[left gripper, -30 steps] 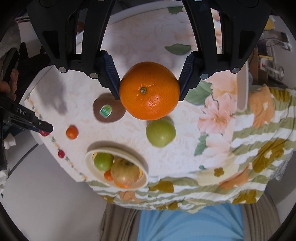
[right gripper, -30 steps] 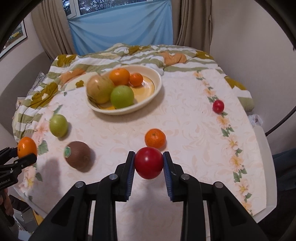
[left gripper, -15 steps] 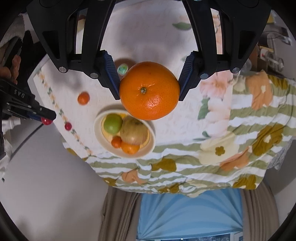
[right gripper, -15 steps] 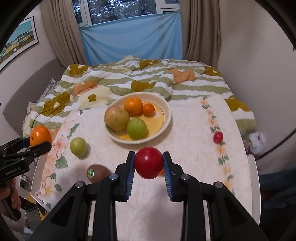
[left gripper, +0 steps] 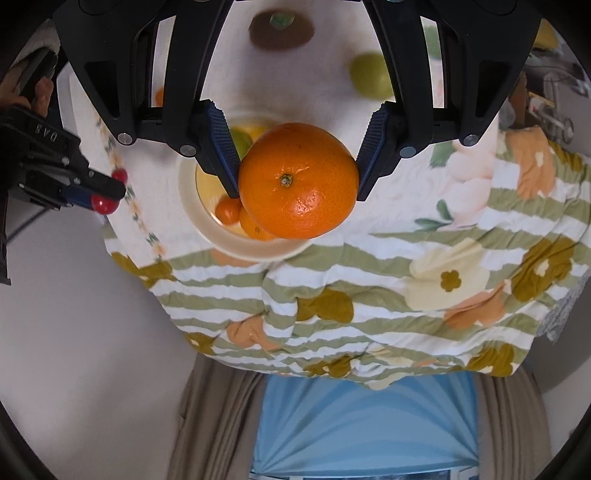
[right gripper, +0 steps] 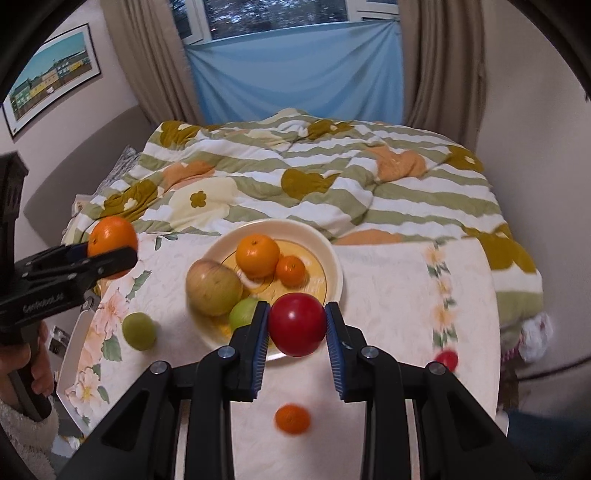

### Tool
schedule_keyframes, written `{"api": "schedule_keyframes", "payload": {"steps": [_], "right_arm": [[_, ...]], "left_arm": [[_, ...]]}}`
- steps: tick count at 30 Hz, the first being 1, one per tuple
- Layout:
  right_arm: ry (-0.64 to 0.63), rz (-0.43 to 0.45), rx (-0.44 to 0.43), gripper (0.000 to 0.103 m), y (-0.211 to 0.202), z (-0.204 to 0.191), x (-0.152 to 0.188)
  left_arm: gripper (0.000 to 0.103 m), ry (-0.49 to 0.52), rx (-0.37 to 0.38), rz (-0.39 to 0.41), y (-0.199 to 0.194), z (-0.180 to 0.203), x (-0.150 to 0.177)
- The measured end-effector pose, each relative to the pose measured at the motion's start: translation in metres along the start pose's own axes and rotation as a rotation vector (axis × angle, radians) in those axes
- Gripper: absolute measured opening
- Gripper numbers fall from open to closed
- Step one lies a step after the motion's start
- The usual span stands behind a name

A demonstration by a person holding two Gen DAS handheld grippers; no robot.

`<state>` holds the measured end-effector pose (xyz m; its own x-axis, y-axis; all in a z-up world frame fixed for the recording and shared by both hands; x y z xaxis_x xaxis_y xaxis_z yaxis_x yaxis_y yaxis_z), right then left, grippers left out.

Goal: Organize fruits
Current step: 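Lift the orange and tomato and carry both over the white bowl, then open the left tool to drop the orange while the right tool releases the tomato into the bowl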

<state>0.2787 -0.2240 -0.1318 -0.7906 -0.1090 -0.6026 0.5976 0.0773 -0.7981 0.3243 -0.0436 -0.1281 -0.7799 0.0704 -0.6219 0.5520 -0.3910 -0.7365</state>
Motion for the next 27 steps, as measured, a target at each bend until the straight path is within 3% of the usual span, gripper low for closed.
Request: {"api": "schedule_keyframes", "payload": {"steps": [10, 19, 27], "right_arm": [[-0.062, -0.012, -0.053, 0.027, 0.047, 0.013, -0.031], [-0.033, -0.046, -0.074, 0.027, 0.079, 0.008, -0.038], [0.012, -0.064, -0.055, 0.027, 0.091, 0.015, -0.036]], "left_arm": [[0.067, -0.038, -0.035, -0.050, 0.064, -0.015, -0.023], [0.067, -0.047, -0.029, -0.142, 0.111, -0.034, -0.019], [0.067, -0.024, -0.013, -0.200, 0.131, -0.035, -0.011]]}}
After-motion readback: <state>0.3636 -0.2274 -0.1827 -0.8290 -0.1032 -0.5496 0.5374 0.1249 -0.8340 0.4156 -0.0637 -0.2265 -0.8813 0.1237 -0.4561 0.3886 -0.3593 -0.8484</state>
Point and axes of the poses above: each gripper's, at about its wrist camera, not at the fingertips, and y roughly the way its jaws point, z to its right, x to its underside, the point moved 8 cm from there along y, roughly the way its jaws point, and after that the axes turned 10 degrees about x, right-handed, at the moved point
